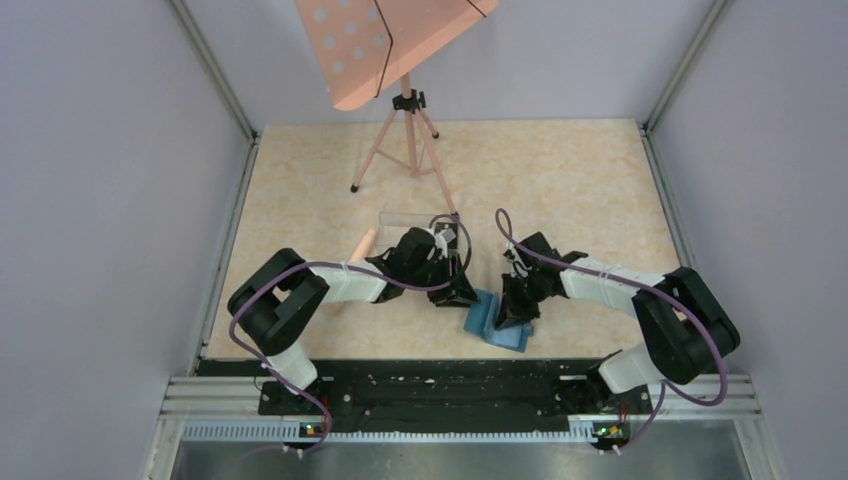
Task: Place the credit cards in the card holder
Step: Close the card holder at the center of the board.
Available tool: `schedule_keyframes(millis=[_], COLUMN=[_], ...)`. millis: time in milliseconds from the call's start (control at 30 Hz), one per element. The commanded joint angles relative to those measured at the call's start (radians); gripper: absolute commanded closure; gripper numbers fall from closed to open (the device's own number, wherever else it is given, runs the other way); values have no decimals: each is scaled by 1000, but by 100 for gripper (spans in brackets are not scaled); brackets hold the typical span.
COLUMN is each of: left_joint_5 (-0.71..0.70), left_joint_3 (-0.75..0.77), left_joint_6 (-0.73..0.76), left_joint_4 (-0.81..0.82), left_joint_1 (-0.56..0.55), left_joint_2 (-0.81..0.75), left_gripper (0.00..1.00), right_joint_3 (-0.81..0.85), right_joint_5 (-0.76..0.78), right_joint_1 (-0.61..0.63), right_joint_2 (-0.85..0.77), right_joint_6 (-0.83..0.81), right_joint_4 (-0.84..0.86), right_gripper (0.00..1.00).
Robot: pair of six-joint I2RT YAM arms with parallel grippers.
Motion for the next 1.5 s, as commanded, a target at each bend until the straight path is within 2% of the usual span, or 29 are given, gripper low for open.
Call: schedule_keyframes(millis=[0, 400, 600, 967, 1267, 1467], left_joint_5=[114, 18, 27, 41, -40, -44], left_joint_3=[45, 130, 158, 204, 246, 226], left_joint_6=[-26, 82, 97, 115, 177, 167], left_joint_4=[100, -156, -178, -214, -377, -344], left_joint_1=[-41, -56, -62, -82, -92, -92], left_joint_2=[11, 11, 27, 64, 71, 46], left_gripper=[55, 61, 69, 69, 60, 71], right_joint_3=[-24, -26, -25, -19, -14, -14], right_joint_5=[72, 66, 64, 27, 8, 10], right_joint_1=[-10, -17, -18, -18, -18, -18], right_joint_2=[31, 2, 1, -4, -11, -10], right_joint_6=[-17, -26, -35, -66, -77, -76], right_joint_4=[111, 104, 106, 145, 179, 179], right_gripper=[100, 100, 100, 100, 100, 100])
